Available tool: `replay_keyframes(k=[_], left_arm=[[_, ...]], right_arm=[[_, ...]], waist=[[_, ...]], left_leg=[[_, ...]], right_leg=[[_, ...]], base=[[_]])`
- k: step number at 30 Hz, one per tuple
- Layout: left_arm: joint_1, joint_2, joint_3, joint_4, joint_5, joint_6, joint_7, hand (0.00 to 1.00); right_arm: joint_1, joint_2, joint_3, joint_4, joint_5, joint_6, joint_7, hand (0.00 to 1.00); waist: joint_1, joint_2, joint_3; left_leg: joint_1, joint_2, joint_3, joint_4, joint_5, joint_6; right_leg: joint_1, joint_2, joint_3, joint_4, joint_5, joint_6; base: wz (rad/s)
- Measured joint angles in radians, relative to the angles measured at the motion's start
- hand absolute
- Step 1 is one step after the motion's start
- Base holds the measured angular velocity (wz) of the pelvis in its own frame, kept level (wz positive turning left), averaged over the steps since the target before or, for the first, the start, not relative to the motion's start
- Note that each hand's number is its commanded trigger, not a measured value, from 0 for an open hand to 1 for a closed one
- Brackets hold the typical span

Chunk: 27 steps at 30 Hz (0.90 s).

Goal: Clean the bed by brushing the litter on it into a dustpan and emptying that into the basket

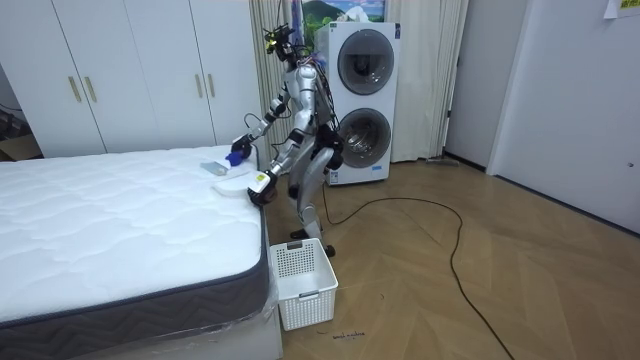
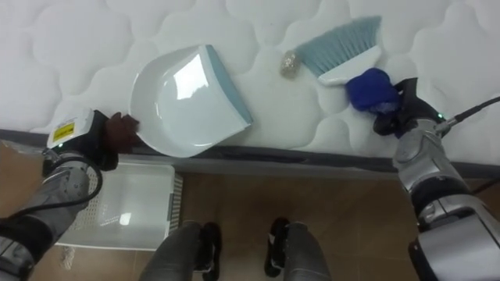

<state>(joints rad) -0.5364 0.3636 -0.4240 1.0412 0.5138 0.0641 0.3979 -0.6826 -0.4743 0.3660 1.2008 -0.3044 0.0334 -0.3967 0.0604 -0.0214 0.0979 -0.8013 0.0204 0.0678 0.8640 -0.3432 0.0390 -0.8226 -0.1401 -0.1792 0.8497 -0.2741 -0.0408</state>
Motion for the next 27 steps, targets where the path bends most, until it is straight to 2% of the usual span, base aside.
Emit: replay_keyframes(k=[4,7,11,13,17,19,21,27], left_arm=[[-0.010,0.000,-0.014,-0.011,0.010,0.022,0.000,1.00],[-0.027,0.003,-0.013,-0.011,0.081,0.036,0.000,1.00],[-0.053,0.007,-0.012,-0.011,0.150,0.060,0.001,1.00],[-0.059,0.013,-0.014,-0.011,0.174,0.061,0.002,1.00],[-0.064,0.018,-0.050,-0.011,0.179,0.079,0.005,1.00],[-0.064,0.019,-0.052,-0.011,0.181,0.081,0.005,1.00],[-0.068,0.029,-0.051,-0.011,0.200,0.087,0.006,1.00],[-0.081,0.034,-0.051,-0.011,0.230,0.096,0.006,1.00]], right_arm=[[-0.013,-0.008,-0.006,0.008,-0.104,0.009,-0.016,1.00],[-0.018,-0.026,-0.007,0.008,-0.197,0.014,-0.022,1.00],[-0.025,-0.029,-0.007,0.009,-0.300,0.035,-0.032,1.00],[-0.029,-0.031,-0.005,0.020,-0.346,0.043,-0.043,1.00],[-0.048,-0.038,0.006,0.053,-0.423,0.072,-0.053,1.00],[-0.049,-0.048,0.009,0.056,-0.450,0.082,-0.053,1.00],[-0.067,-0.059,0.038,0.080,-0.494,0.106,-0.052,1.00],[-0.082,-0.081,0.079,0.077,-0.602,0.143,-0.039,1.00]], waist=[[-0.003,-0.003,0.0007],[-0.001,-0.009,0.0003],[-0.003,-0.030,-0.0007],[-0.005,-0.035,-0.0006],[-0.005,-0.039,-0.0006],[-0.001,-0.041,0.0003],[-0.003,-0.054,0.0018],[0.001,-0.061,0.0035]], left_leg=[[0.000,-0.002,-0.001,-0.001,0.000,0.000],[0.000,-0.002,0.001,-0.003,0.000,0.000],[0.003,-0.001,0.000,-0.008,0.000,0.000],[0.007,-0.002,-0.005,-0.010,0.000,0.000],[0.024,0.002,-0.015,-0.018,0.000,0.000],[0.032,0.002,-0.016,-0.024,0.001,0.002],[0.038,-0.001,-0.013,-0.038,0.006,0.006],[0.042,-0.004,-0.015,-0.051,0.007,0.007]], right_leg=[[0.000,-0.002,0.003,0.000,0.000,0.000],[0.000,-0.001,0.000,-0.003,0.000,0.000],[0.003,0.000,-0.002,-0.007,0.001,0.001],[0.012,-0.002,-0.010,-0.012,0.001,0.001],[0.041,0.000,-0.021,-0.036,0.004,0.003],[0.049,-0.003,-0.025,-0.040,0.005,0.005],[0.050,-0.009,-0.024,-0.046,0.006,0.007],[0.053,-0.015,-0.031,-0.055,0.009,0.011]], base=[[0.00],[0.00],[0.00],[0.06],[0.04],[0.00],[0.00],[0.01]])
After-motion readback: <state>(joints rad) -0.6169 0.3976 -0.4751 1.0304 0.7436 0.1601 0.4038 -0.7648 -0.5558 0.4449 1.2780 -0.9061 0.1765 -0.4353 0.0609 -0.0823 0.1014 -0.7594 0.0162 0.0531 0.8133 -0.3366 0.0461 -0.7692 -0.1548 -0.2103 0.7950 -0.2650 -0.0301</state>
